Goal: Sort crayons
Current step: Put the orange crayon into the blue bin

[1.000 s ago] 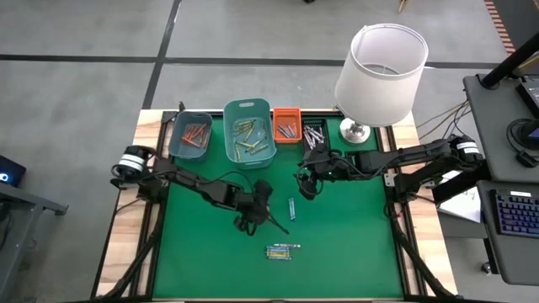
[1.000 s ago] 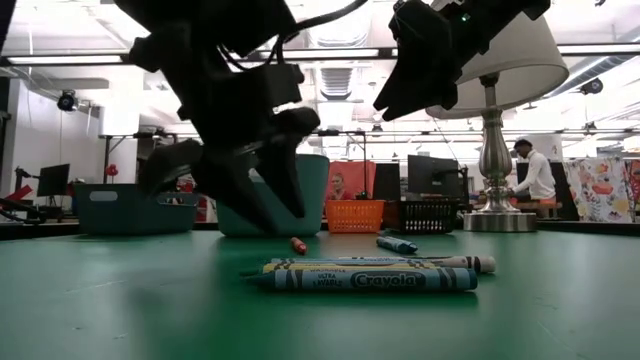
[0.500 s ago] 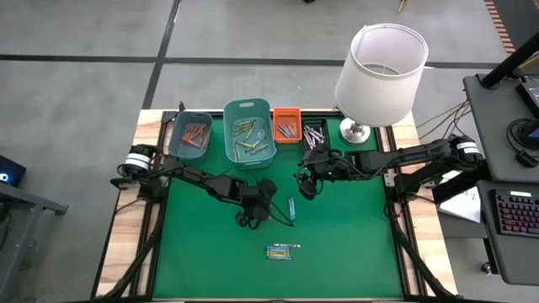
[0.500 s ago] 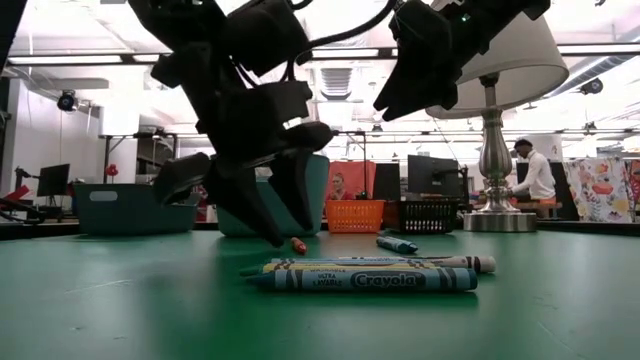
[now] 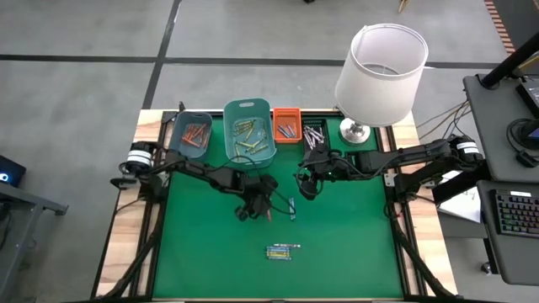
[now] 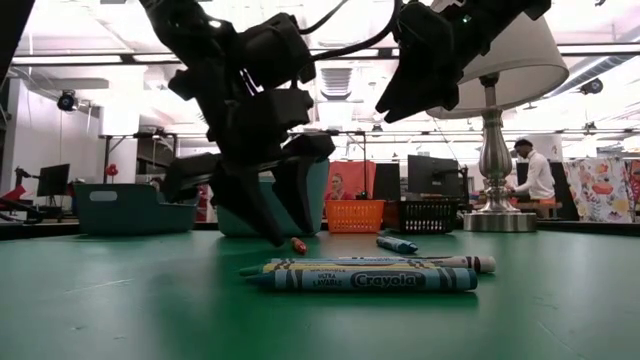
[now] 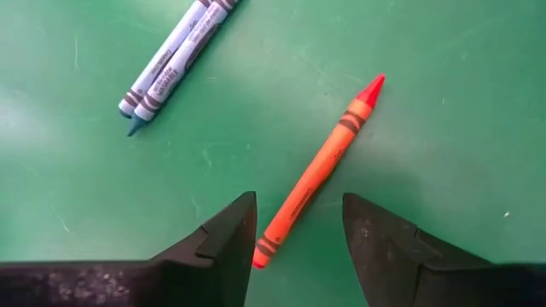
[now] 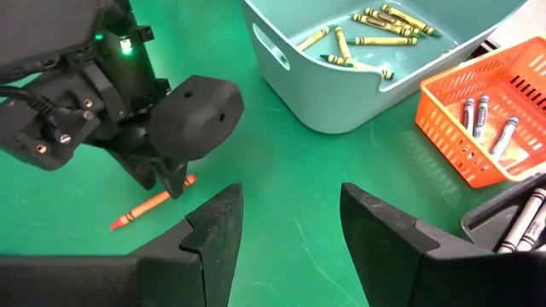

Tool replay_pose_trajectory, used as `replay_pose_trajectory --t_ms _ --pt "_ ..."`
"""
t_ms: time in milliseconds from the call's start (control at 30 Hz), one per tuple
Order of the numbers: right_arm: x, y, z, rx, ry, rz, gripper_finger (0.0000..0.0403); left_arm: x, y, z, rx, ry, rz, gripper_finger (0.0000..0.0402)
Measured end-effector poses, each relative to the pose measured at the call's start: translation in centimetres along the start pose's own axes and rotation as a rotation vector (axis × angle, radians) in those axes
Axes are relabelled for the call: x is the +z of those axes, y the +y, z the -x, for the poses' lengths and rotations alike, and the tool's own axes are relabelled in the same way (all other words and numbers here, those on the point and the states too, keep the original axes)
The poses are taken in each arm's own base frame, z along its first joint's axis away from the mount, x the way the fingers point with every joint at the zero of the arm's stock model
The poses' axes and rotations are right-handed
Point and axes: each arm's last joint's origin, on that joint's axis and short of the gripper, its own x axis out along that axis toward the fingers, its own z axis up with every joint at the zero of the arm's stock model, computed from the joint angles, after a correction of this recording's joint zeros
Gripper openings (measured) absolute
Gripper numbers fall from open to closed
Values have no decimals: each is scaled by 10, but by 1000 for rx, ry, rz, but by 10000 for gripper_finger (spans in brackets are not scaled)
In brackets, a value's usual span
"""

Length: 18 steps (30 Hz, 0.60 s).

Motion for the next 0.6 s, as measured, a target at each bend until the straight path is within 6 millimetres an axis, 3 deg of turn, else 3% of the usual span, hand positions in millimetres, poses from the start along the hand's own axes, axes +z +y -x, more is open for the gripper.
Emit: replay_pose_trajectory --t_ms 600 --pt "0 0 0 0 0 8 187 -4 3 0 -4 -1 -20 11"
